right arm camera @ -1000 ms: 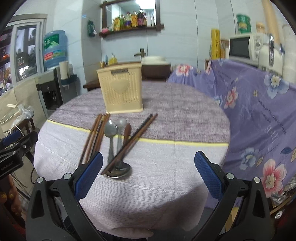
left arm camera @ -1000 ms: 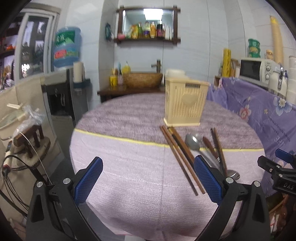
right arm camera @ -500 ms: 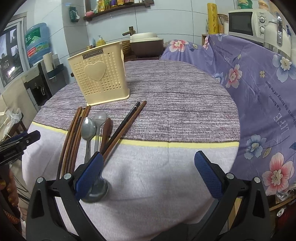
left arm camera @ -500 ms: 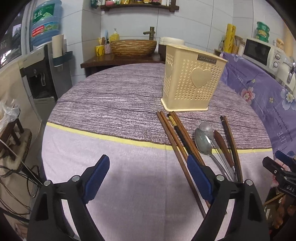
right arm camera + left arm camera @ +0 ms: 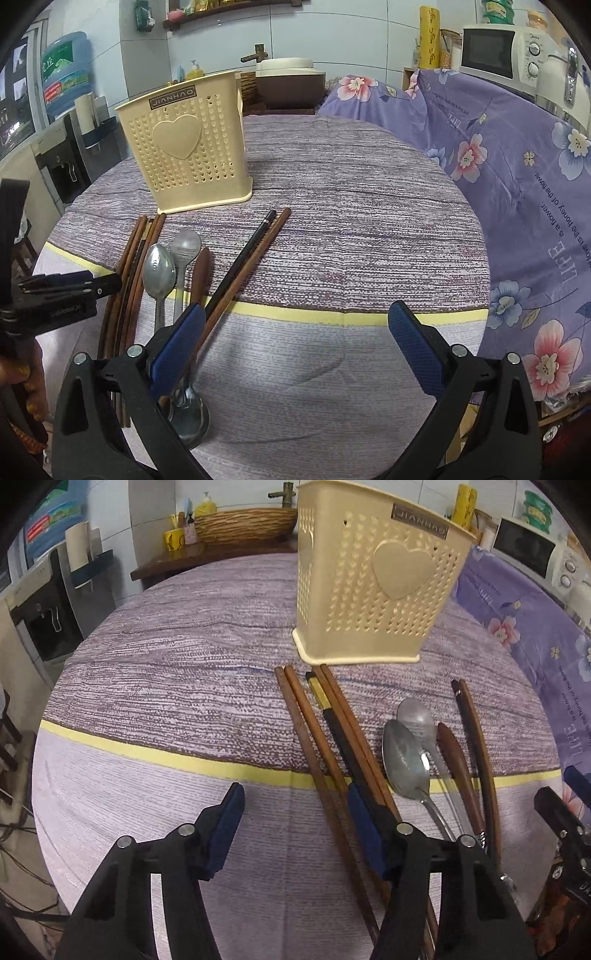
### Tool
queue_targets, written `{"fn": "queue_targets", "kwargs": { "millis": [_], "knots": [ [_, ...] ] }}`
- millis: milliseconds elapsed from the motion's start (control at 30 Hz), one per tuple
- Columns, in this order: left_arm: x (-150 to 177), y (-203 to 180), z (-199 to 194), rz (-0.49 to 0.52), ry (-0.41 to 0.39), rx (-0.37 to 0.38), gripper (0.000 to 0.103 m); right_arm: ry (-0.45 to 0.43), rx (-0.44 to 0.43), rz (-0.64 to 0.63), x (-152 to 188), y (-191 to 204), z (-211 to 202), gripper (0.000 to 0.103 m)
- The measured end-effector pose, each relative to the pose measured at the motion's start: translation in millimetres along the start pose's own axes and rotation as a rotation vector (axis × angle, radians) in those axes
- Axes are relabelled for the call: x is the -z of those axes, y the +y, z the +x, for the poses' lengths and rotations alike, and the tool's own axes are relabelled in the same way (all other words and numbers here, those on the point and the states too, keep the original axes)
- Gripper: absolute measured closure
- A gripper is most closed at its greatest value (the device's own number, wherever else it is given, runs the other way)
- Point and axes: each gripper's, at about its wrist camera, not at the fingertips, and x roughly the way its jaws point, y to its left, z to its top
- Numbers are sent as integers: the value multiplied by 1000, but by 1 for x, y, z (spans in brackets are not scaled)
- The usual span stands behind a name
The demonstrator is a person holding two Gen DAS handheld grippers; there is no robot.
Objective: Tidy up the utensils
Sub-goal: 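Move both tools open toward the chopsticks lying beside the cream holder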
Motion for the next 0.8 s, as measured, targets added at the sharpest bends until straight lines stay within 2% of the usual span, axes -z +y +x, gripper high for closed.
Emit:
{"fn": "queue_targets", "kwargs": {
  "millis": [267,433,500,567,700,800],
  "knots": [
    [-5,16,0,-13,28,-30,44,24,17,9,-7,-3,13,5],
    [-10,25,-4,-24,14,-58,44,62,-17,46,-19,-5,26,5],
    [-14,31,-6,-49,10,-44,44,76,-24,78,-26,-8,34,10],
    [-17,32,-7,-53,-5,-43,44,100,-43,121,-32,-11,43,24],
    [-21,26,-5,-41,-20,-38,44,162,-84,206,-42,-14,63,36],
    [-22,25,-3,-37,-26,-27,44,189,-65,205,-44,-6,72,45]
  ]
}}
